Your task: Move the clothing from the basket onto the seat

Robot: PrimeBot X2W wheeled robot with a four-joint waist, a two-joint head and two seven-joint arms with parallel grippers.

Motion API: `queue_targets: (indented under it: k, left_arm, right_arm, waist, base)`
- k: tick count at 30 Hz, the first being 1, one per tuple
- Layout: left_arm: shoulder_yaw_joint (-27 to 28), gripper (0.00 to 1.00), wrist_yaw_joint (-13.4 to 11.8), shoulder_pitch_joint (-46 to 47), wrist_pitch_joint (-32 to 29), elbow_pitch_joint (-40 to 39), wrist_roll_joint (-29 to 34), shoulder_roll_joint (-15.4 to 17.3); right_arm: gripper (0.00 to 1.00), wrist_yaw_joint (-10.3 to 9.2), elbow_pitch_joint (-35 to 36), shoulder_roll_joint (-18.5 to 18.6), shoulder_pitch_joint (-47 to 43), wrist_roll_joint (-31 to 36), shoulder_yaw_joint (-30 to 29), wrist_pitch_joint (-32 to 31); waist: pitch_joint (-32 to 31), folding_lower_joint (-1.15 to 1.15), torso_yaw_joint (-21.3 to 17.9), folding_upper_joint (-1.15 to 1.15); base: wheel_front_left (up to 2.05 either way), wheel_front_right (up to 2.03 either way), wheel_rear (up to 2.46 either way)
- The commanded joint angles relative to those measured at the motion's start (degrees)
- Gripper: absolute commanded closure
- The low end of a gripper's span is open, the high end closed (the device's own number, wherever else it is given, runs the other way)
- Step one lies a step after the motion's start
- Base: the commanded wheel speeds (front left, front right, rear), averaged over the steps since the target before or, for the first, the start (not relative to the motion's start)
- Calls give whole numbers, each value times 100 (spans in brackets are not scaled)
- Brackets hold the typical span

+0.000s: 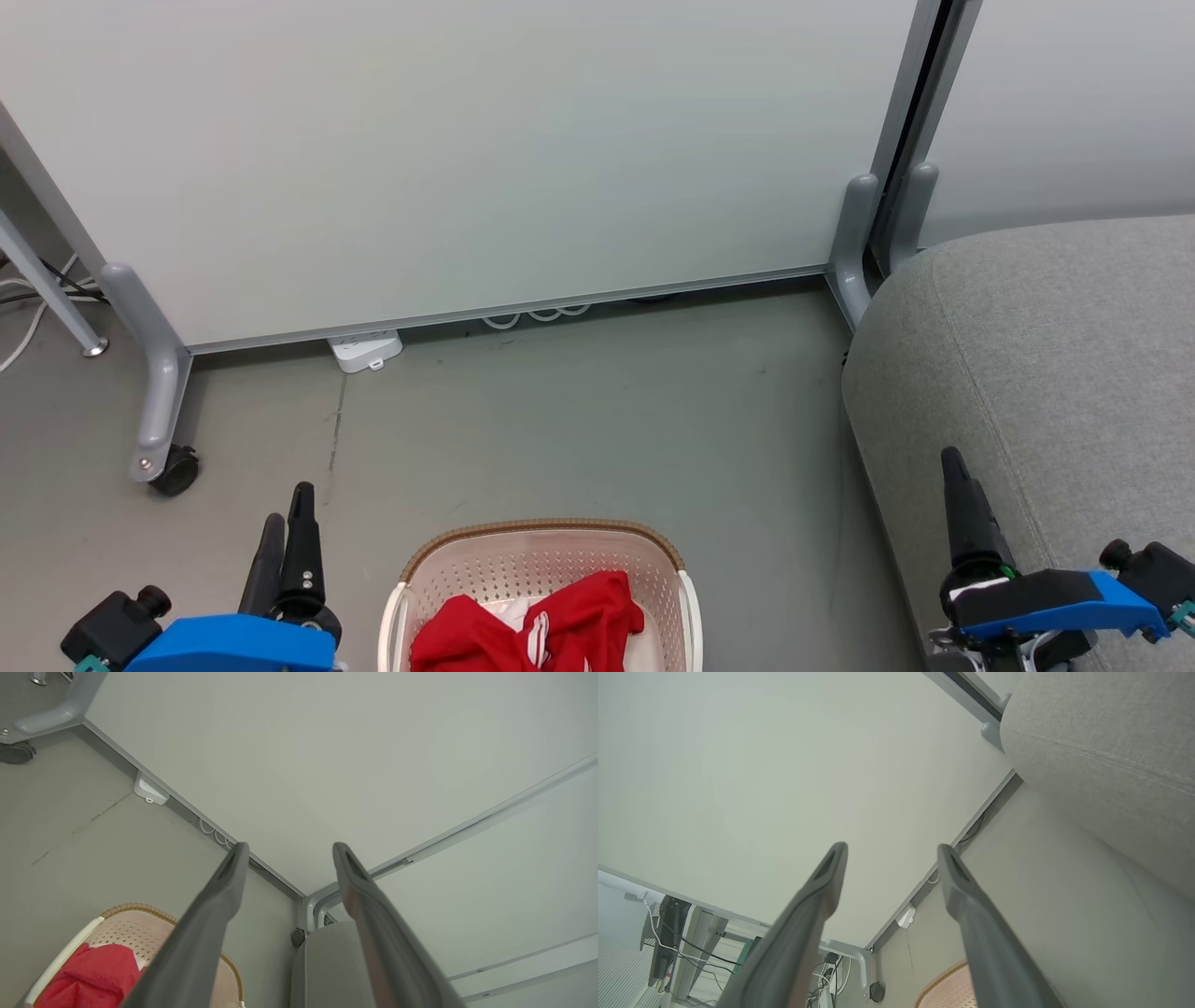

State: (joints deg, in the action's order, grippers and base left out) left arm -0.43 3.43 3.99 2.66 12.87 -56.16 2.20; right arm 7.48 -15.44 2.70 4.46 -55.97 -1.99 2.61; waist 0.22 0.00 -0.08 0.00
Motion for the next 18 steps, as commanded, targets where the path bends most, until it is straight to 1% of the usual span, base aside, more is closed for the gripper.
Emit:
queue_targets:
  k: [1, 18]
  left_arm:
    - [-34, 0, -27, 100, 69, -96, 243, 55]
    - [-251, 0, -95, 104, 381, -79, 1608, 64]
  right_arm:
    - [0, 1, 110, 15, 156, 266, 26, 70]
    - [0, 1, 149, 18, 156, 1702, 135, 310]
  waist:
    - [-2, 0, 0, 0]
    - [-16, 0, -1, 0]
  base:
    - [0, 0, 0]
    - [0, 0, 0]
